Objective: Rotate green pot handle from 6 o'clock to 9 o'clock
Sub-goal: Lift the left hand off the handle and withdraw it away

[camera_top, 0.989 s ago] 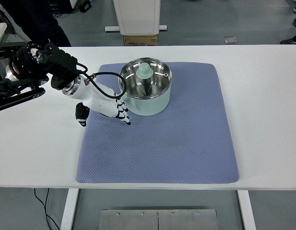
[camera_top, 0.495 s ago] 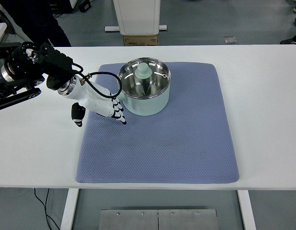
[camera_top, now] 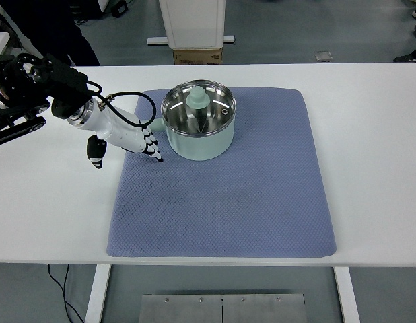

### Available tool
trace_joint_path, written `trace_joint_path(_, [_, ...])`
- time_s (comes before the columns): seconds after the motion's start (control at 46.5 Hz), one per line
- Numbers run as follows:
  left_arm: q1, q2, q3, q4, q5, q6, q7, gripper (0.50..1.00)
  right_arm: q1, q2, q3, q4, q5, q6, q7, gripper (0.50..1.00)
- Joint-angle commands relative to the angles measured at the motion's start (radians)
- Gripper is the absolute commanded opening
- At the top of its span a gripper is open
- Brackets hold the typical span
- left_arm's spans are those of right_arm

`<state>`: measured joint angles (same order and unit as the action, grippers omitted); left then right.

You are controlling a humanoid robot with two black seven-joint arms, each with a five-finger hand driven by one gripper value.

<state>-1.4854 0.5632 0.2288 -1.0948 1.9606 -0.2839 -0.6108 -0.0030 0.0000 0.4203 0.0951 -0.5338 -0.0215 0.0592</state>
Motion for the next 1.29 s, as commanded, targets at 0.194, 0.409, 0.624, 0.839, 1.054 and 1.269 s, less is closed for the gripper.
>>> trace_joint_path(0.194, [0.028, -0.002, 0.000, 0.082, 0.000, 0.032, 0.000, 1.000, 0.000, 0.000, 0.000, 0.000, 0.000, 0.000, 0.001, 1.000])
trace_joint_path(0.409, [0.027, -0.002, -0.002, 0.079, -0.014, 0.032, 0.000, 1.000, 0.000, 0.000, 0.000, 0.000, 0.000, 0.000, -0.001, 1.000])
trace_joint_path(0.624, [-0.006, 0.004, -0.003, 0.069, -0.103, 0.031, 0.000, 1.000, 0.000, 0.000, 0.000, 0.000, 0.000, 0.000, -0.001, 1.000])
trace_joint_path(0.839, [-0.068, 0.044, -0.006, 0.069, -0.143, 0.031, 0.000, 1.000, 0.000, 0.000, 0.000, 0.000, 0.000, 0.000, -0.001, 1.000])
trace_joint_path(1.054, [-0.096, 0.078, -0.025, 0.076, -0.284, 0.034, 0.000, 1.000, 0.000, 0.000, 0.000, 0.000, 0.000, 0.000, -0.001, 1.000])
trace_joint_path(1.269, [-0.090, 0.123, -0.039, 0.088, -0.741, 0.035, 0.000, 1.000, 0.000, 0.000, 0.000, 0.000, 0.000, 0.000, -0.001, 1.000])
